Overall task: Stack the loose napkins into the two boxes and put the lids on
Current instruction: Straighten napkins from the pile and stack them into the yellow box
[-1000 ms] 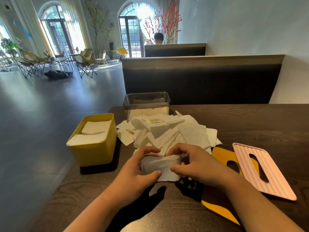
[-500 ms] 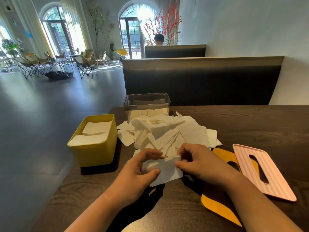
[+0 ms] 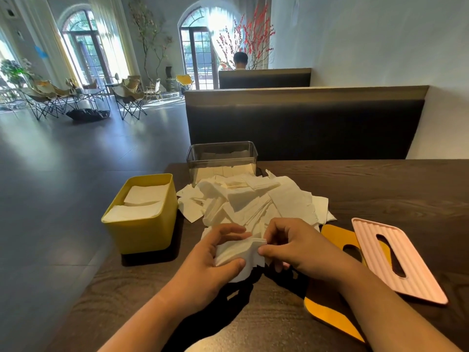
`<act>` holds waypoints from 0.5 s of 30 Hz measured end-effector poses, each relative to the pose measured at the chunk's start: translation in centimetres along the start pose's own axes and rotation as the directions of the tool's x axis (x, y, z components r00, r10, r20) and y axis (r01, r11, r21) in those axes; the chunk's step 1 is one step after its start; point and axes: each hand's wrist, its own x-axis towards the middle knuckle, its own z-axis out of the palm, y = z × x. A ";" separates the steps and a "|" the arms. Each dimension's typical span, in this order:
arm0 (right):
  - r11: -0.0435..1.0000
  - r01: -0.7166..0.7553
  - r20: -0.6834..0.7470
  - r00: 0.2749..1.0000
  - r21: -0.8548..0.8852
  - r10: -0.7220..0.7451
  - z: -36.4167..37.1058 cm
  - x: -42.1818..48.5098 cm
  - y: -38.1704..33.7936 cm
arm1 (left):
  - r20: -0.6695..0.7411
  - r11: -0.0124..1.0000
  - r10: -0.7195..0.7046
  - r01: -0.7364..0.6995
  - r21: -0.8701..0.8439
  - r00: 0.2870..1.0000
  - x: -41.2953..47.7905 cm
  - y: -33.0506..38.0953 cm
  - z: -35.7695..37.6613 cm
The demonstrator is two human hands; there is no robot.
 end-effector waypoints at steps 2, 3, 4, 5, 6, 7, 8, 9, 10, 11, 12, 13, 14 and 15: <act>1.000 -0.013 -0.011 1.000 0.008 0.013 0.2 0.2 0.2 | 0.006 1.000 -0.002 0.002 0.027 1.000 0.0 0.0 0.1; 1.000 -0.019 -0.008 1.000 0.021 0.020 0.2 0.2 0.2 | 0.003 0.999 0.006 -0.006 0.046 1.000 0.0 0.0 0.1; 0.999 -0.023 0.003 1.000 0.038 0.023 0.3 0.2 0.2 | 0.002 0.998 0.016 -0.016 0.054 1.000 0.0 0.1 0.1; 0.999 -0.022 0.017 1.000 0.049 0.021 0.4 0.2 0.2 | 0.008 0.998 0.022 -0.022 0.055 1.000 -0.1 0.1 0.2; 0.999 -0.017 0.029 0.999 0.051 0.015 0.4 0.2 0.2 | 0.017 0.999 0.017 -0.018 0.049 1.000 -0.1 0.2 0.2; 0.999 -0.007 0.037 0.999 0.045 0.006 0.4 0.2 0.2 | 0.026 0.999 0.010 -0.012 0.047 1.000 -0.1 0.3 0.3; 0.999 0.004 0.042 0.999 0.032 -0.005 0.4 0.2 0.3 | 0.030 0.999 0.004 -0.005 0.048 1.000 -0.2 0.5 0.4; 1.000 0.011 0.046 0.999 0.019 -0.012 0.4 0.3 0.4 | 0.029 0.999 0.002 -0.004 0.050 1.000 -0.2 0.5 0.4; 1.000 0.011 0.046 0.999 0.011 -0.011 0.4 0.4 0.6 | 0.025 0.999 -0.001 0.000 0.044 1.000 -0.2 0.5 0.4; 1.000 0.006 0.041 0.999 0.012 -0.006 0.4 0.4 0.6 | 0.025 1.000 -0.003 0.003 0.031 1.000 -0.1 0.4 0.4; 1.000 -0.001 0.034 0.999 0.018 0.000 0.4 0.4 0.7 | 0.028 1.000 -0.007 0.006 0.010 1.000 -0.1 0.3 0.3; 1.000 -0.003 0.022 1.000 0.023 0.002 0.3 0.4 0.7 | 0.035 1.000 -0.008 0.009 -0.014 0.999 -0.1 0.3 0.2; 1.000 -0.001 0.005 1.000 0.027 0.001 0.2 0.4 0.5 | 0.027 1.000 -0.007 0.008 -0.027 1.000 0.0 0.3 0.3; 0.999 0.003 -0.015 1.000 0.041 -0.003 0.2 0.3 0.4 | -0.008 1.000 0.010 -0.010 -0.028 1.000 0.0 0.3 0.3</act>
